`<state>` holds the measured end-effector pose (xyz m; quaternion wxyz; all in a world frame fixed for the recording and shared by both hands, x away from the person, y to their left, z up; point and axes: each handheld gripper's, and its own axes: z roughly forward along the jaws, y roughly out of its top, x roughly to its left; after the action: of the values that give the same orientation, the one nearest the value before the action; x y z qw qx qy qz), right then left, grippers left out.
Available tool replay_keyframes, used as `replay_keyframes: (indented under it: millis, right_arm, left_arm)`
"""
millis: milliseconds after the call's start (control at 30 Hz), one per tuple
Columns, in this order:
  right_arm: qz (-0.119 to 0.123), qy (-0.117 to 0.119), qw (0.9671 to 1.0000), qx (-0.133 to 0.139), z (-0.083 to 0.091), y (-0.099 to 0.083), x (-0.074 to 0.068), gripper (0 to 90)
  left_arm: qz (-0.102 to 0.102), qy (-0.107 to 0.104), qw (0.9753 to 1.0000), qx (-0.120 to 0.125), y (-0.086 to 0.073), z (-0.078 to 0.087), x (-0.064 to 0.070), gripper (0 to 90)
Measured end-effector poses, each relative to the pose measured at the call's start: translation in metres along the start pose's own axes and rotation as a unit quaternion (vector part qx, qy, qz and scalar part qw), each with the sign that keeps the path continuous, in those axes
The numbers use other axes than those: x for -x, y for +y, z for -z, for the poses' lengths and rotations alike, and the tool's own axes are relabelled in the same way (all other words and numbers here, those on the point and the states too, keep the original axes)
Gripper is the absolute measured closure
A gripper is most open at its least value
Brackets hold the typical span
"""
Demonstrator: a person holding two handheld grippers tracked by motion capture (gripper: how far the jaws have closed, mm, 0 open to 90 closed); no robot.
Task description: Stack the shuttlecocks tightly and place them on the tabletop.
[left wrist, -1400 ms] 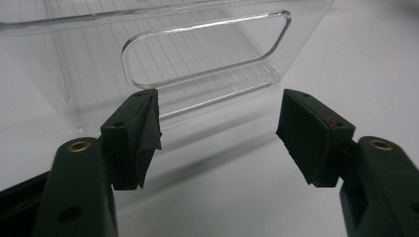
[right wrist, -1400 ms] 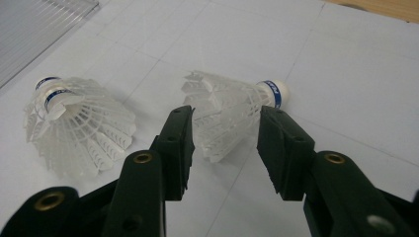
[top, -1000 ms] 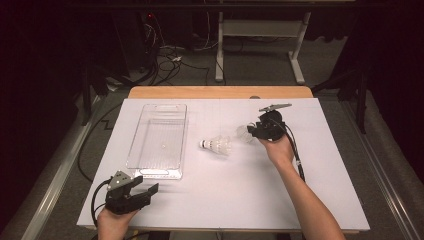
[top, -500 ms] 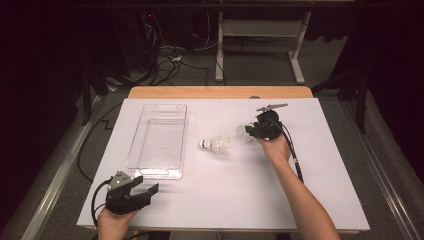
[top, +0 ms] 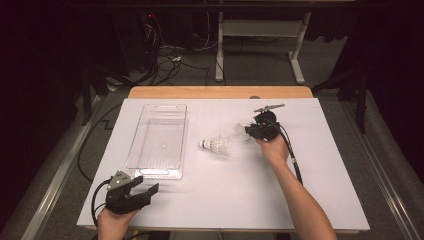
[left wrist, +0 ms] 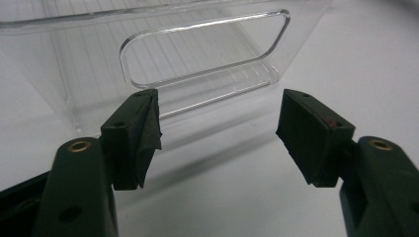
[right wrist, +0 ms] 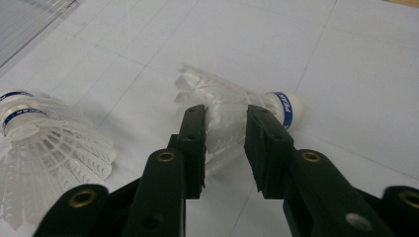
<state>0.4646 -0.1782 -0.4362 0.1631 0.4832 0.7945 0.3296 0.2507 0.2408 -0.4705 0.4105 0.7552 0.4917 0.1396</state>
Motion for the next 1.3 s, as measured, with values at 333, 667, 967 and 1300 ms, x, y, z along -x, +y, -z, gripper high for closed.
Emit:
replay_keyframes:
  millis: [333, 667, 967, 1300]
  right_arm:
    - [0.014, 0.002, 0.9999, -0.007, 0.001, -0.001, -0.002, 82.9]
    - [0.014, -0.001, 0.9999, -0.009, 0.006, -0.001, 0.001, 88.7]
    - [0.009, 0.001, 0.9999, -0.009, 0.012, -0.003, 0.009, 89.7]
    - [0.004, 0.011, 0.9999, -0.009, 0.027, -0.008, 0.015, 90.0]
  left_arm:
    - [-0.001, 0.001, 1.0, -0.001, 0.0, 0.0, 0.0, 33.7]
    - [0.0, 0.0, 1.0, 0.0, 0.0, 0.0, 0.0, 33.7]
    - [0.002, 0.0, 1.0, 0.002, 0.0, 0.0, 0.0, 33.7]
    - [0.0, 0.0, 1.0, 0.002, 0.0, 0.001, 0.001, 33.7]
